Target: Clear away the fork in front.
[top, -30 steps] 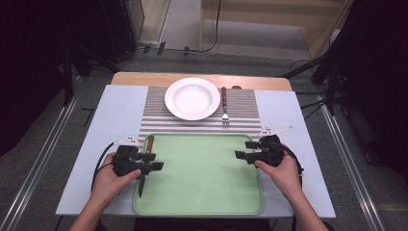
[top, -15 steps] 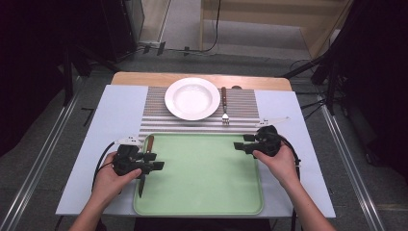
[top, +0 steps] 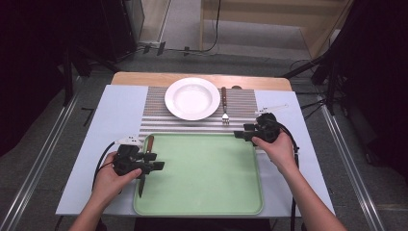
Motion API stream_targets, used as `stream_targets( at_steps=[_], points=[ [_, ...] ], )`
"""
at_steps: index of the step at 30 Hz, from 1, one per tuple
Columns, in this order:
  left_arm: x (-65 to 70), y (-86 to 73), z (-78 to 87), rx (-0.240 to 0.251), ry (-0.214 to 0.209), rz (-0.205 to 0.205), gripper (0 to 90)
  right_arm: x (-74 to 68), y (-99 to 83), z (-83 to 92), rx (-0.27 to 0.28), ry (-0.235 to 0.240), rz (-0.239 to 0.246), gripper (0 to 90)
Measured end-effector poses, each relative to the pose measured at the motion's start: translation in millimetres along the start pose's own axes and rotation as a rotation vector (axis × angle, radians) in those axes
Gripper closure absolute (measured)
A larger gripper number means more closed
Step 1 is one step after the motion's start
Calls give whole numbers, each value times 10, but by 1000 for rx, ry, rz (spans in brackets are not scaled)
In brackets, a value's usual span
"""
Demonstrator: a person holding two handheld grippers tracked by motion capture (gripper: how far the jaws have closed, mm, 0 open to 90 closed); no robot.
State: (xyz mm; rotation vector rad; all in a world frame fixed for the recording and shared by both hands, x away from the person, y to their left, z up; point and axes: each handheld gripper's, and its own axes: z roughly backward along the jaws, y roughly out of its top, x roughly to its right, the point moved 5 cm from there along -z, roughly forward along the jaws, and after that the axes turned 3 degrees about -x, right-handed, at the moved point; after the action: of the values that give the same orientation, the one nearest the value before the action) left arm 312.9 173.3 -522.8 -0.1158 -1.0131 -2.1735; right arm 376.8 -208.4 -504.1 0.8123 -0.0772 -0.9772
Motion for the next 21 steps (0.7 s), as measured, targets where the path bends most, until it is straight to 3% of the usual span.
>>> stream_targets(
  at_steps=[21],
  points=[
    [-3,-14,-10,-16,-18,1,371,247,368,-294,6,-52,-60,357]
  ],
)
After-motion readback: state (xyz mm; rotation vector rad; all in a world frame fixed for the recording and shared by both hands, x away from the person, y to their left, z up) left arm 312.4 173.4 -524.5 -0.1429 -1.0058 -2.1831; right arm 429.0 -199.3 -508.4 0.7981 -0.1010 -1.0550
